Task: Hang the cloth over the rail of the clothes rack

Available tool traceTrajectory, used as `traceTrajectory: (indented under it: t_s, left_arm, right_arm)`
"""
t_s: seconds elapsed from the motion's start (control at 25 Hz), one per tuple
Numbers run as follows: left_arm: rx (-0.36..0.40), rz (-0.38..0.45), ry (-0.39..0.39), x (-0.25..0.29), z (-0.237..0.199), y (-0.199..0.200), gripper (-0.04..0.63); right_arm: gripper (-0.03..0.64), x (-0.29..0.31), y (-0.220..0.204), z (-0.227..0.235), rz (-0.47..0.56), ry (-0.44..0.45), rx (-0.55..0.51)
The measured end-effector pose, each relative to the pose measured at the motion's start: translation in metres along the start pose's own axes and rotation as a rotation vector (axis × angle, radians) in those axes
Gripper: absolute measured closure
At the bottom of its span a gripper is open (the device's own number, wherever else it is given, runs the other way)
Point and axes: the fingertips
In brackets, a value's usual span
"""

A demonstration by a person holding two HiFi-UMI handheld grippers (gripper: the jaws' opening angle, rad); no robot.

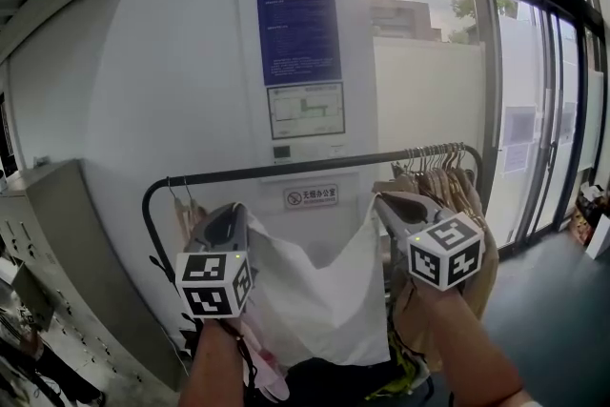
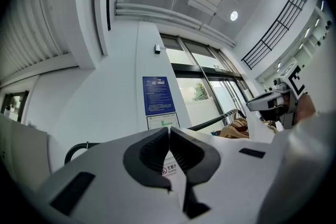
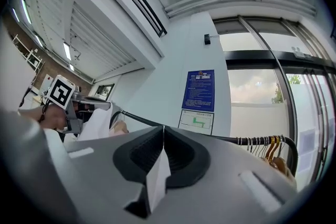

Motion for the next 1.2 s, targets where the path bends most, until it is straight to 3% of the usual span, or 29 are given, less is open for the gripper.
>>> traceTrajectory:
  t_s: [0.16,0.36,0.56,0.84,1.0,1.2]
  left_arm:
    - [0.048,0.009,0.000,0.016,-0.029,0.017,0.584]
    - [0.133,0.038,0.028,0.039,-0.082,0.053,0.584]
    - [0.048,0.061,-0.003,0.083,-0.112,0.087,0.584]
    - [0.062,0.104,0.007,0.174,-0.134,0.151,0.584]
    - [0.063,0.091,0.063,0.239,-0.159,0.167,0.584]
    - [0.067,0.060,0.179,0.303,-0.202,0.156,0.584]
  right_arm:
    - [0.606,0.005,0.009,0.022,-0.011,-0.018,-0.019]
    - [0.606,0.030,0.044,0.060,-0.054,-0.072,-0.124]
    - [0.606,0.081,0.094,0.083,-0.052,-0.108,-0.168]
    - [0.606,0.177,0.162,0.133,-0.026,-0.135,-0.189]
    - [0.606,0.229,0.170,0.184,-0.035,-0.153,-0.211]
    - [0.606,0.290,0.145,0.260,-0.081,-0.160,-0.251]
Point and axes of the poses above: the fingertips, and each gripper's own axes: x forward along the fingers, z to its right, y out of its top, and after that the axes turned 9 degrees about z, right-handed
